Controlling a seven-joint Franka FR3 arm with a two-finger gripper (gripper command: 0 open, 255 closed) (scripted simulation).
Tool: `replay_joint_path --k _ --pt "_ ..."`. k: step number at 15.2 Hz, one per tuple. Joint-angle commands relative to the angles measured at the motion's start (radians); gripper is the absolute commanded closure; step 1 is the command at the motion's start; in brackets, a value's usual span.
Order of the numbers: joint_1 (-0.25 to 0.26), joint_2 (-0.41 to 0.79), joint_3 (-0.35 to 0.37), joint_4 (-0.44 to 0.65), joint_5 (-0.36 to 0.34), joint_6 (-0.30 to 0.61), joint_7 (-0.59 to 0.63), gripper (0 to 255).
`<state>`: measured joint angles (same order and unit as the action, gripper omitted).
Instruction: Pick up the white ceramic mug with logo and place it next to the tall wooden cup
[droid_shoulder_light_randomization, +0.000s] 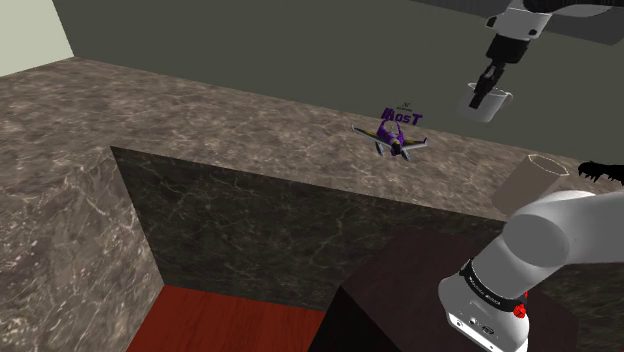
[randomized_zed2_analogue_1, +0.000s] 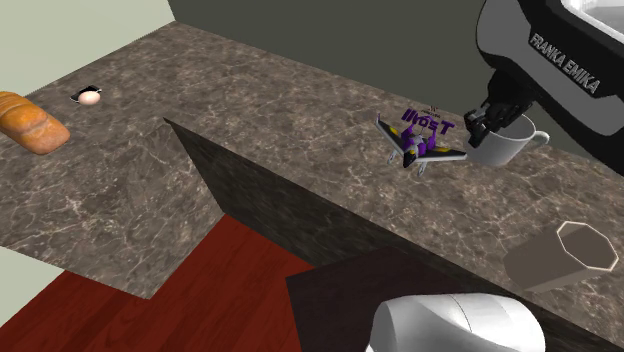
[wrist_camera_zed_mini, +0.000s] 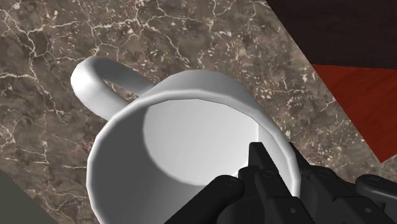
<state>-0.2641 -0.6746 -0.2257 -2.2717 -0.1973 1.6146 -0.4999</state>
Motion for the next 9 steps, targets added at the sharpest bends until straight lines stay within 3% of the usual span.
replay_joint_path --k 1,9 --pt "-0.018 -0.022 -0.036 -0.005 -0.026 -0.01 -0.047 255" --pt "-0.086 -0.075 -0.19 0.0 -0.136 -0.031 -0.232 255"
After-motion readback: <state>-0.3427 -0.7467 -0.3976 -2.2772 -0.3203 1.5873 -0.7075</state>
